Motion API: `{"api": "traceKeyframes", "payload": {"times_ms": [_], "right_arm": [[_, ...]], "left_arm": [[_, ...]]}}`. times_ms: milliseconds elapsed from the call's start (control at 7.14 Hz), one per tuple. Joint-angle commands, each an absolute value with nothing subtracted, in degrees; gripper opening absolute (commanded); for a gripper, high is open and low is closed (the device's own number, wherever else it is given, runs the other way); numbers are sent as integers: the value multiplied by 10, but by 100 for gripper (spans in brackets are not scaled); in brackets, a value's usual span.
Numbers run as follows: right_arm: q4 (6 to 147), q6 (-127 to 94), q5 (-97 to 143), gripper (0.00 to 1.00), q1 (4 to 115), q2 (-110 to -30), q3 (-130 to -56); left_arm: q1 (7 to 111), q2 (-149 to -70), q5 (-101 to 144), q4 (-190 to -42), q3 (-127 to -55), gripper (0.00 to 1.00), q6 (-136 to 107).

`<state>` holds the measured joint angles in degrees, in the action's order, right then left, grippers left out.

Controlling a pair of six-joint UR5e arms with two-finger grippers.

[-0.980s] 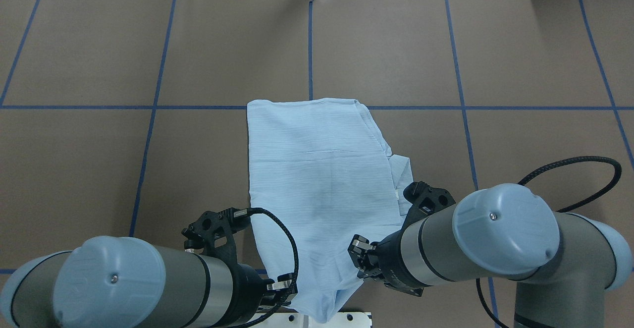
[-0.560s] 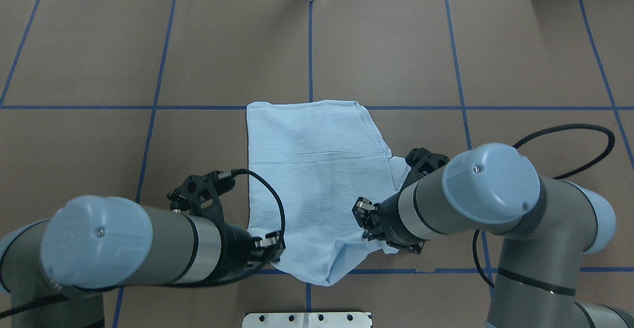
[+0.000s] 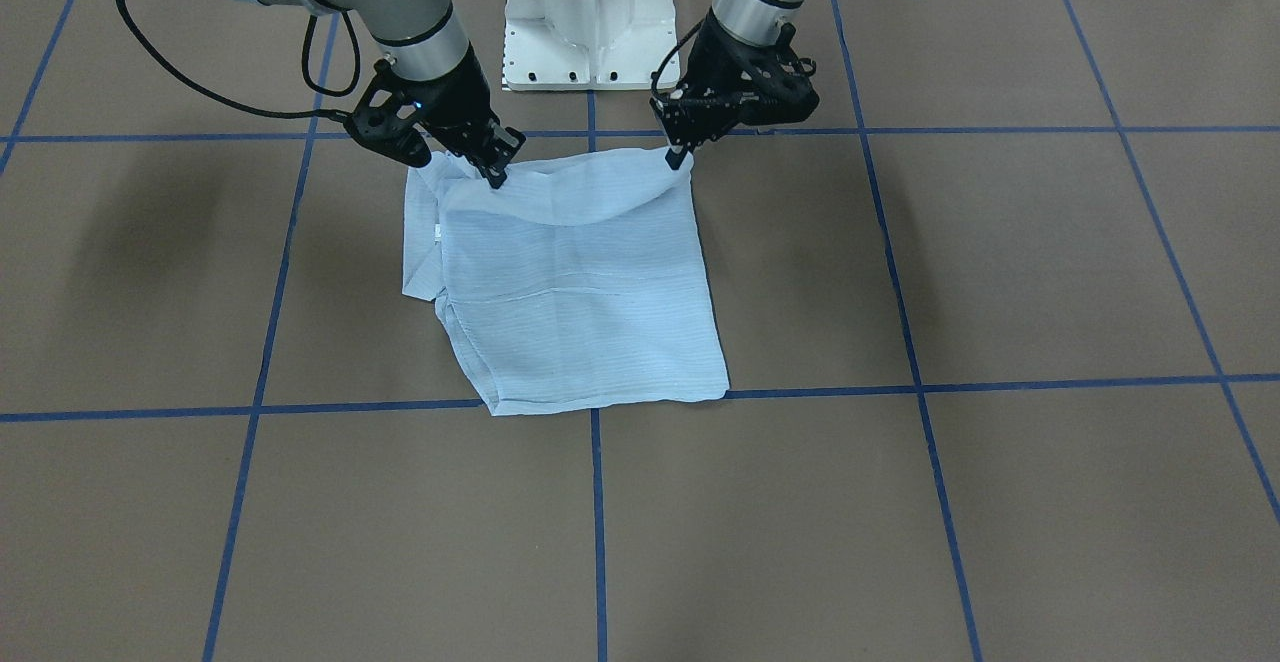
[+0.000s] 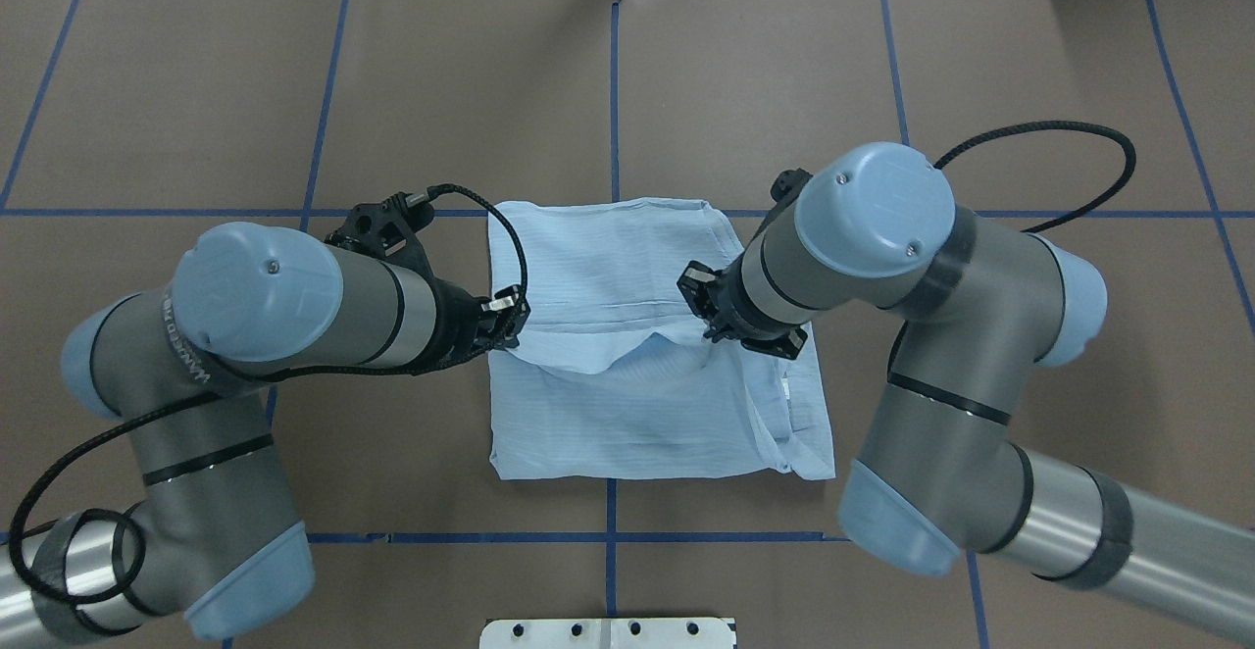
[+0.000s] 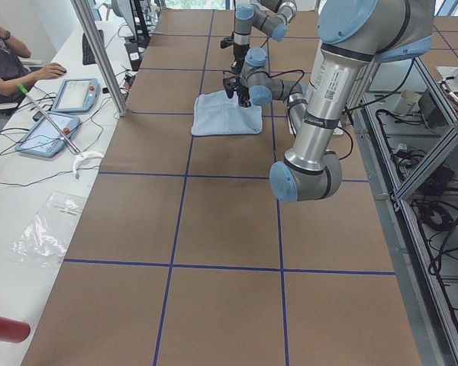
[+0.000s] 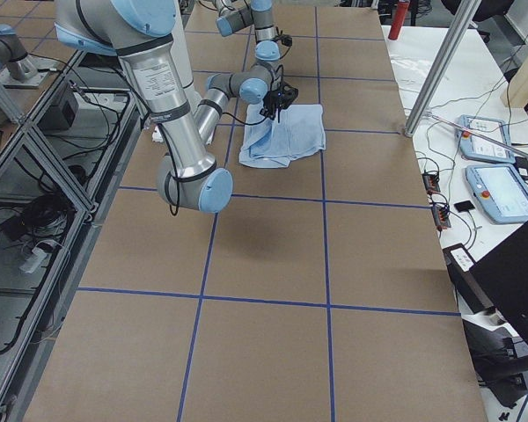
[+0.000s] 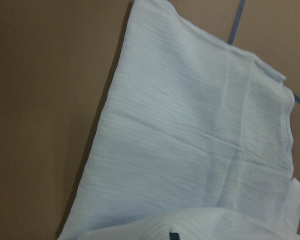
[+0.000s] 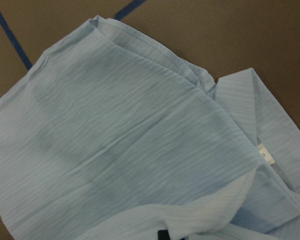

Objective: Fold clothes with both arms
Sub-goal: 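Lift the near edge with both grippers and fold it over the far half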

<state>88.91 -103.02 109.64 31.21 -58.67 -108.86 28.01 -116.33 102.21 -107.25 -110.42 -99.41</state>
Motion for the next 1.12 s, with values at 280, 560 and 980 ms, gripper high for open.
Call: {"api": "traceKeyframes", "payload": {"times_ms": [280,560,980], "right_arm": [[825,-998,1094,0,363,-512,-928],[824,-991,1094,0,371,-479,-882],[824,-984,1094,0,376,-462,-860]], "left_arm": [[327,-1184,1021,-1195,-970,0,-993],[338,-1208,1021,-1199,-945,0,-993],[356,-1225,1021,-1248,-884,0,-988]]}}
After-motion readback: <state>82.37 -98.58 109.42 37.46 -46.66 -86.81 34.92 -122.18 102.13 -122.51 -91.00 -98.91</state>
